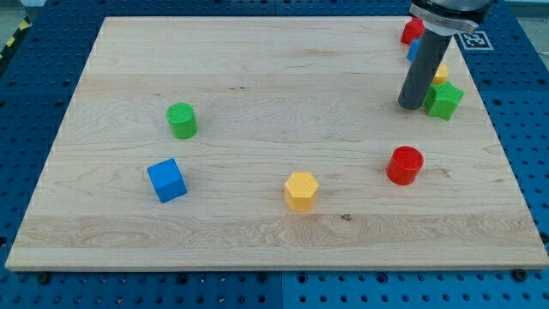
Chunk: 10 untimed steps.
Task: Push the red circle below the green star
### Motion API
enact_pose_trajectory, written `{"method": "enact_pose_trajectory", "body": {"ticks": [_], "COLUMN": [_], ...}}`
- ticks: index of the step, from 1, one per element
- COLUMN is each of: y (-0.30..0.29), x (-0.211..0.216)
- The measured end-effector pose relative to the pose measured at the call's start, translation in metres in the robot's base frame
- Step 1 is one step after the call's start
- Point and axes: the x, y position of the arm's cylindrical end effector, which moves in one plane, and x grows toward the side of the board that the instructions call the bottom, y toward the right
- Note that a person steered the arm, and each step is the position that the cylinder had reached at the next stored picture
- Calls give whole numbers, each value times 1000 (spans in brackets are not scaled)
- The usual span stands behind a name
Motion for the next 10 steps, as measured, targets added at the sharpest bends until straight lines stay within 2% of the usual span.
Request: {"method": "enact_pose_trajectory", "body": {"ticks": [1, 2, 4, 5, 7, 10], "y": [-61, -124, -125, -125, -39, 51], "x": [-15, -5, 114, 114, 118, 141]}}
